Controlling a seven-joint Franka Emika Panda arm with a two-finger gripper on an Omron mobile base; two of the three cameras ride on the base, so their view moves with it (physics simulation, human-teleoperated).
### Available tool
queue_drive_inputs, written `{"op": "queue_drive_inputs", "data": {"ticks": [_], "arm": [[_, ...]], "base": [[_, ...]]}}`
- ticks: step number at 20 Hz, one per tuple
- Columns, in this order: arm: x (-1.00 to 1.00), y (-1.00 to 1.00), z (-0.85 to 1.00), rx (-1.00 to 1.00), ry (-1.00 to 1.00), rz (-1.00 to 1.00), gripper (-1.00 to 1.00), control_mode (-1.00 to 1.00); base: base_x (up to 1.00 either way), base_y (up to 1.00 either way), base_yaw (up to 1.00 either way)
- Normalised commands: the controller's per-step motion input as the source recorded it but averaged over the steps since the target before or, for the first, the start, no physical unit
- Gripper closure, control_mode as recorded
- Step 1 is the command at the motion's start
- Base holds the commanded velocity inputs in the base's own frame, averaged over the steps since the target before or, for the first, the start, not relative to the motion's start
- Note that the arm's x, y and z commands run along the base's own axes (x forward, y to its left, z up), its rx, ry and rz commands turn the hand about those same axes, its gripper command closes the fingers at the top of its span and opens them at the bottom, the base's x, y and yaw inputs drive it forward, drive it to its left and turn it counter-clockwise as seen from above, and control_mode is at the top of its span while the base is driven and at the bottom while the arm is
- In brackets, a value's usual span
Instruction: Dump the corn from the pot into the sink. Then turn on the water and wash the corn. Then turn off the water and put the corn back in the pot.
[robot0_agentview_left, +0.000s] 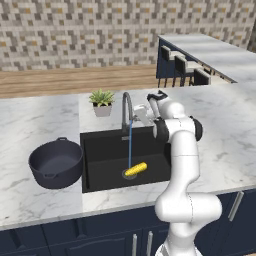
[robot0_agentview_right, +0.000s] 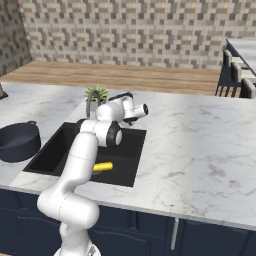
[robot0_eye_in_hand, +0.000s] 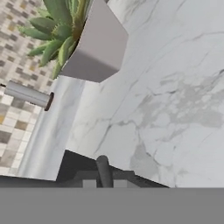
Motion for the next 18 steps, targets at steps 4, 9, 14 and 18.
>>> {"op": "queue_drive_inputs", "data": {"ticks": [4, 9, 14, 18], "arm": [[-0.15, -0.19, 0.00, 0.00, 0.00, 0.00, 1.00, -1.00], [-0.21, -0.24, -0.09, 0.00, 0.00, 0.01, 1.00, -1.00], [0.00, 0.00, -0.43, 0.00, -0.02, 0.05, 1.00, -1.00], [0.00, 0.00, -0.18, 0.00, -0.09, 0.04, 1.00, -1.00]], "base": [[0.00, 0.00, 0.00], [0.00, 0.00, 0.00], [0.00, 0.00, 0.00], [0.00, 0.00, 0.00]]}}
